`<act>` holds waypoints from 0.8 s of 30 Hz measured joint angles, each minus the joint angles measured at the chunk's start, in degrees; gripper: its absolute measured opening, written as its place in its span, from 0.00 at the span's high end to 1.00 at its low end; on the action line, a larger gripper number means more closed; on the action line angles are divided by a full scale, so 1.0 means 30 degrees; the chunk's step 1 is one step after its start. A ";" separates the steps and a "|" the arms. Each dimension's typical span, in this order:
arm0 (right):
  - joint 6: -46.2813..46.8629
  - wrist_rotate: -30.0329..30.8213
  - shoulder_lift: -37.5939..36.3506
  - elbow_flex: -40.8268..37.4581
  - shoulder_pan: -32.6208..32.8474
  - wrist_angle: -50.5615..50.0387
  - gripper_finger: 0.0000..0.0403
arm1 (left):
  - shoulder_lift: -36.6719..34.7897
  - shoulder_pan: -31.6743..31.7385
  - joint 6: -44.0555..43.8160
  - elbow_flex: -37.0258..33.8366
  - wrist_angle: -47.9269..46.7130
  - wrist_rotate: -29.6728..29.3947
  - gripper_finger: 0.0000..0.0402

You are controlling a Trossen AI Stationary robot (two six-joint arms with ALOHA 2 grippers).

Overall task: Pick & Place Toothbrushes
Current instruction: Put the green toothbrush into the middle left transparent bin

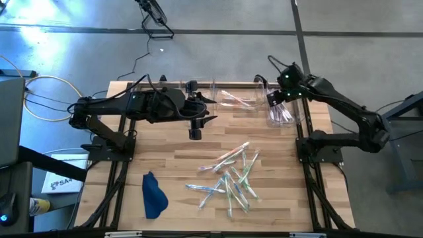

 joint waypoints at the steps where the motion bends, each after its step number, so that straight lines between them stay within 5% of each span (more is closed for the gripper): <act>1: 0.0008 -0.0633 -0.0435 0.0000 0.0000 0.0239 0.76 | 0.0000 0.0000 0.0015 0.0000 -0.0007 0.0000 0.48; 12: -0.0427 -0.7316 -0.4265 -0.0007 0.2503 0.4274 0.88 | 0.0000 -0.0062 -0.0923 0.0000 -0.1016 0.0402 0.48; 24: -0.2189 -0.8953 -0.4719 -0.0221 0.6810 0.4755 0.93 | 0.0000 -0.1624 -0.1007 -0.0007 -0.1886 0.0539 0.48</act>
